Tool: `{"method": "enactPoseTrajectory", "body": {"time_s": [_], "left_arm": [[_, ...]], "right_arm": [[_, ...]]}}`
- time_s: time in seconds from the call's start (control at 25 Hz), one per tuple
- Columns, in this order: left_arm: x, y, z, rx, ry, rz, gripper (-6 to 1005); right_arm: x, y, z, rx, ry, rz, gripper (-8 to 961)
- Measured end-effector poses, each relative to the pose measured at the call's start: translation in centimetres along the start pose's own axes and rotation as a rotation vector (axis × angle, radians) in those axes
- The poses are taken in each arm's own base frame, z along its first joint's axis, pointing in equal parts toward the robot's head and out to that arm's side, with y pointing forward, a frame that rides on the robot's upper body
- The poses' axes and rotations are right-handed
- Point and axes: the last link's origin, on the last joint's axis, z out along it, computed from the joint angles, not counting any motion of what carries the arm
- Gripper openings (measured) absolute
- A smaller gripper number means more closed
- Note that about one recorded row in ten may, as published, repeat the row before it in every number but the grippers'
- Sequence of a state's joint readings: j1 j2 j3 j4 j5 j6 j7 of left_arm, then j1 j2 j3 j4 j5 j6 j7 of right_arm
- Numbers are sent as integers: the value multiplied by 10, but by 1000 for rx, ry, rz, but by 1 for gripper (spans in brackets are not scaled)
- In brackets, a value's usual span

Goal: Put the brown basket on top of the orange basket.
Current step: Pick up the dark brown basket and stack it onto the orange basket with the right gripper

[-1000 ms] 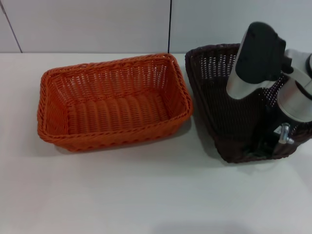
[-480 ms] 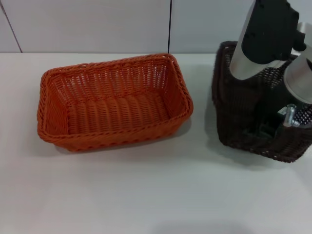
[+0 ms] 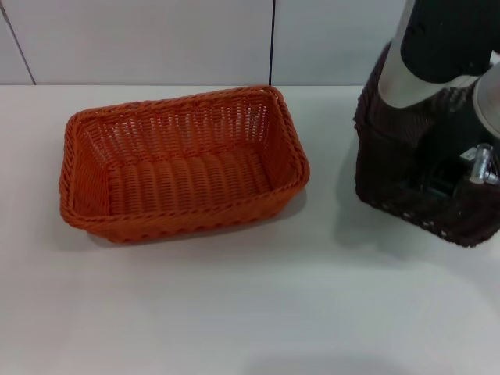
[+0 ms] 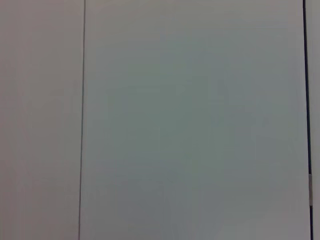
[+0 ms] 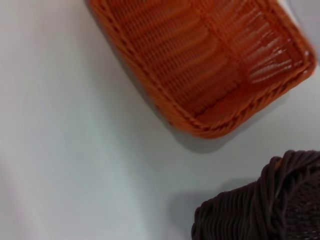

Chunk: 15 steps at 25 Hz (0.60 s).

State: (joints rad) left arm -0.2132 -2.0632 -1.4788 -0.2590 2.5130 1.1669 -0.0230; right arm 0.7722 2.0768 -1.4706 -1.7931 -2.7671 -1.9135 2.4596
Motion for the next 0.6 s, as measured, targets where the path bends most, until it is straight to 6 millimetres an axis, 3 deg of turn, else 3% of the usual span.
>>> {"method": "enactPoseTrajectory", "body": {"time_s": [0.24, 0.6], "left_arm": [[0, 2, 0, -6, 3, -1, 789], [1, 2, -2, -6, 11, -23, 788]], "right_arm": [[-11, 3, -13, 52, -50, -76, 177], [-37, 32, -16, 109, -104, -450, 186]]}}
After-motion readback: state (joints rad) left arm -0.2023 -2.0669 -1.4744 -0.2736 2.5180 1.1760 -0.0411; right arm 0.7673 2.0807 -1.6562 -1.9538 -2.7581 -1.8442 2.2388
